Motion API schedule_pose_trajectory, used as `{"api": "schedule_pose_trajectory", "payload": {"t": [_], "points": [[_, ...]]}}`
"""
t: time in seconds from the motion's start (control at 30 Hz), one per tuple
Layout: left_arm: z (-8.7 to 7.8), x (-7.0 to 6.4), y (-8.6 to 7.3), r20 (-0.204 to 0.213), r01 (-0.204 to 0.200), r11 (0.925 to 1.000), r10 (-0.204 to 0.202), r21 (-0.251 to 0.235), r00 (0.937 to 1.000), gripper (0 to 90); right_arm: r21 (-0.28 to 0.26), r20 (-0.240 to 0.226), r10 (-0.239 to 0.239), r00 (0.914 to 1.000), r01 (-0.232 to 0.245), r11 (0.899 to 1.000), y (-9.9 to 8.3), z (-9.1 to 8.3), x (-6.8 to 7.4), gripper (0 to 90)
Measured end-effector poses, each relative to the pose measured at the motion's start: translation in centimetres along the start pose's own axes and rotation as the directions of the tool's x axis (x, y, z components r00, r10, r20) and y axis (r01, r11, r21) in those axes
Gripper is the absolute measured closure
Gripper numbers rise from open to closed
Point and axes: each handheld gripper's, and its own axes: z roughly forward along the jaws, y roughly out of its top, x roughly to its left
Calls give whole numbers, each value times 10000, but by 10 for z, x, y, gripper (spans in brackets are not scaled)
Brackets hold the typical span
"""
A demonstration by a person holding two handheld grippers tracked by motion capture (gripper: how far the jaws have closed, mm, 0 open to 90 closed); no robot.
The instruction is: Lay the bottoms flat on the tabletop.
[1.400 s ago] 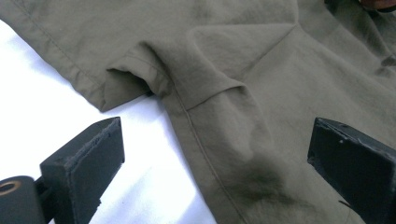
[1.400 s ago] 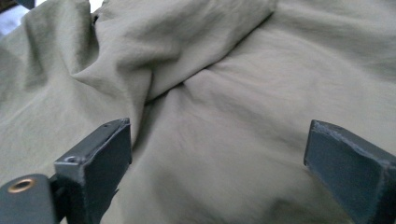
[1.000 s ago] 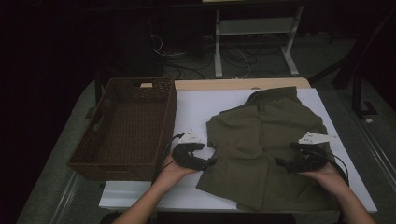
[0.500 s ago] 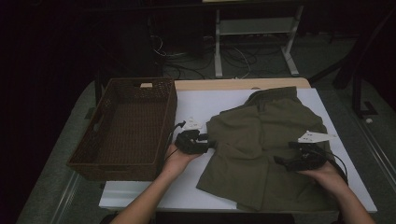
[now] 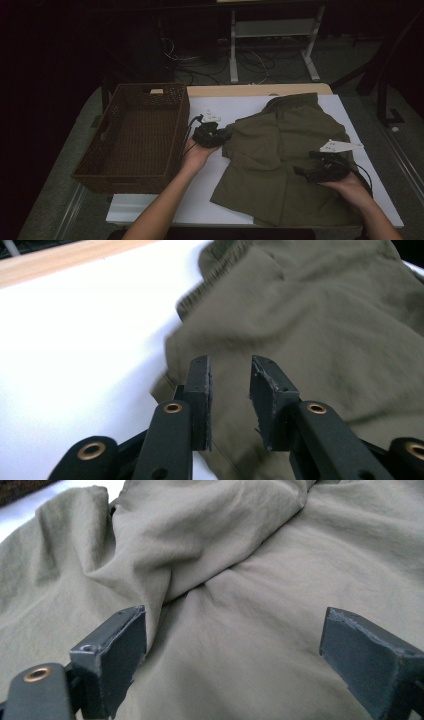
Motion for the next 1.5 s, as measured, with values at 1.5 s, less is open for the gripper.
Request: {"api": "schedule_pose_trajectory", "payload": {"t": [1.5], "points": [[36, -67, -4, 3095, -2081, 9726, 1674, 1032, 9361, 875, -4, 48, 20, 10000, -20, 10000, 1, 0, -2, 126]]}}
